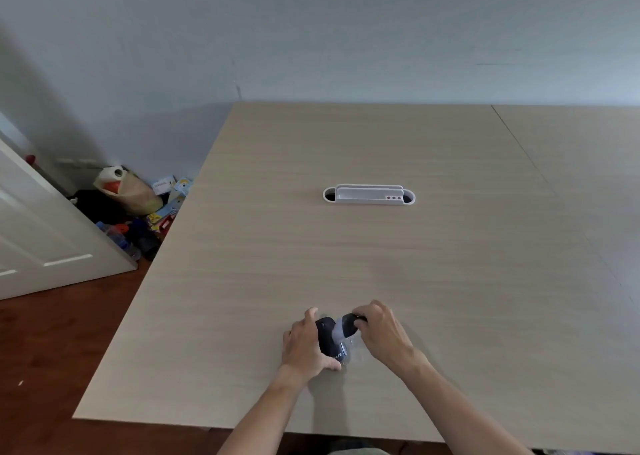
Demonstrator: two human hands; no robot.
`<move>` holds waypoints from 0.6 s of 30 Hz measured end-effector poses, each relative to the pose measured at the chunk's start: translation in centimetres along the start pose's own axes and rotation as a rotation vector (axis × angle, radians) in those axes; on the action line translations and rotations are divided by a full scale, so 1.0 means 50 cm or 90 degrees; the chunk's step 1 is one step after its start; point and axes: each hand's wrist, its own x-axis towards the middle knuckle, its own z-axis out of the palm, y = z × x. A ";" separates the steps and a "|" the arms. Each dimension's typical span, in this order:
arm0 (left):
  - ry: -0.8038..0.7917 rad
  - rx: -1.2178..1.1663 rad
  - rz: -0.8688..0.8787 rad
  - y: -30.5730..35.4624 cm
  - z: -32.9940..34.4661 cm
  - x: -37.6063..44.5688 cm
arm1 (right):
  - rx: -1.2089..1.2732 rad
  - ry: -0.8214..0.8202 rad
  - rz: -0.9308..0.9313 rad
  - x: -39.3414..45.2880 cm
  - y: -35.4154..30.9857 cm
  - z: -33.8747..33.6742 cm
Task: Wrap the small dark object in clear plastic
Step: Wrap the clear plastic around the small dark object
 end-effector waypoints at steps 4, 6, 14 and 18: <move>-0.002 0.040 0.003 0.005 -0.005 0.004 | 0.002 -0.067 -0.013 -0.009 0.013 -0.001; -0.004 0.058 0.002 0.007 -0.005 0.004 | -0.052 -0.064 0.010 -0.017 0.026 -0.006; -0.014 0.083 0.016 0.014 -0.014 0.009 | 0.048 -0.052 -0.016 -0.005 -0.001 -0.005; -0.017 0.074 0.008 0.009 -0.007 0.008 | -0.109 -0.008 0.015 0.007 -0.027 -0.008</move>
